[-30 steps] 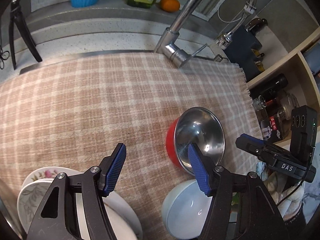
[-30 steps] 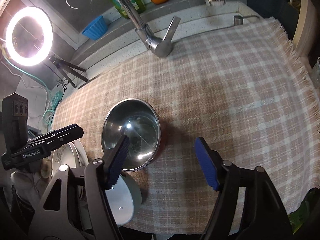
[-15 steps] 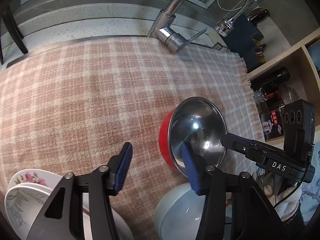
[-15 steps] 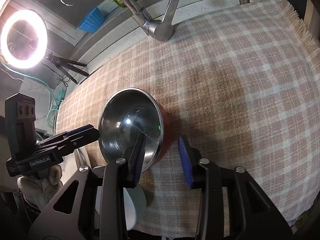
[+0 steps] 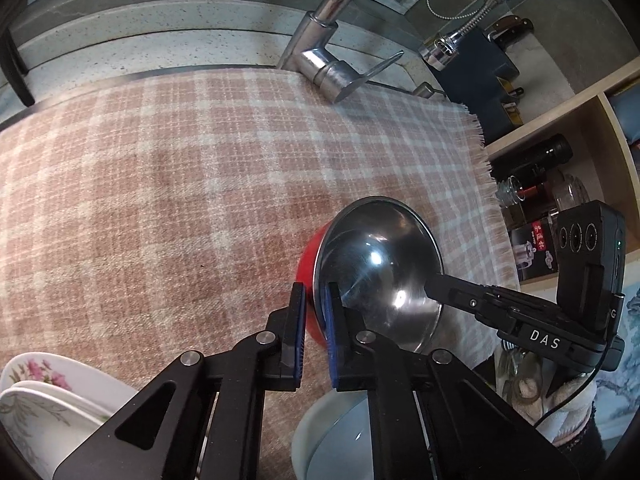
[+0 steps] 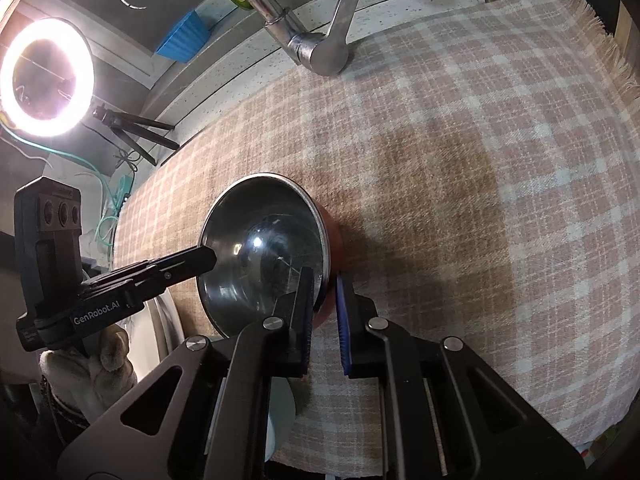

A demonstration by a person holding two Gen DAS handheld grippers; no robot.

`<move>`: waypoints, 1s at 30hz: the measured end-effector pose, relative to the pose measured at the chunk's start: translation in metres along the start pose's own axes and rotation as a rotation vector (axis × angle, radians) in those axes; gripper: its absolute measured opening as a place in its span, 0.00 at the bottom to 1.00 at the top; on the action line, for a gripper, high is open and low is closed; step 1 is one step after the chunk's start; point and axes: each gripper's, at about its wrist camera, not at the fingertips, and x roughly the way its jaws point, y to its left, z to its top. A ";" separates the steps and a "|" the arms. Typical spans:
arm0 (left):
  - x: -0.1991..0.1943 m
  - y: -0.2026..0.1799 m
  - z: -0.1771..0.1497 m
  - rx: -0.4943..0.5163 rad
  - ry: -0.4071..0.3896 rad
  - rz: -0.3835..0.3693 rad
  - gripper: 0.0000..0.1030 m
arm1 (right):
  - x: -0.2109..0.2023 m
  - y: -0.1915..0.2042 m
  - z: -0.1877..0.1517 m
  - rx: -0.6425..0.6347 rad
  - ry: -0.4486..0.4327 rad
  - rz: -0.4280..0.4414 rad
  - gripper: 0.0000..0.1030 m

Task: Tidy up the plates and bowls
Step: 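Lift the red-outside bowl with both tools and carry it over the steel bowl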

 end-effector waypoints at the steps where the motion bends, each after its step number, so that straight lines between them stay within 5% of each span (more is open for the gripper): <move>1: 0.000 0.000 0.000 -0.001 -0.002 -0.001 0.07 | 0.000 -0.001 0.000 0.006 0.000 0.002 0.10; 15: -0.031 0.002 -0.005 -0.002 -0.051 -0.005 0.07 | -0.013 0.017 0.005 0.001 -0.025 0.012 0.10; 30: -0.106 0.027 -0.030 -0.025 -0.169 0.002 0.08 | -0.027 0.090 -0.004 -0.114 -0.037 0.045 0.10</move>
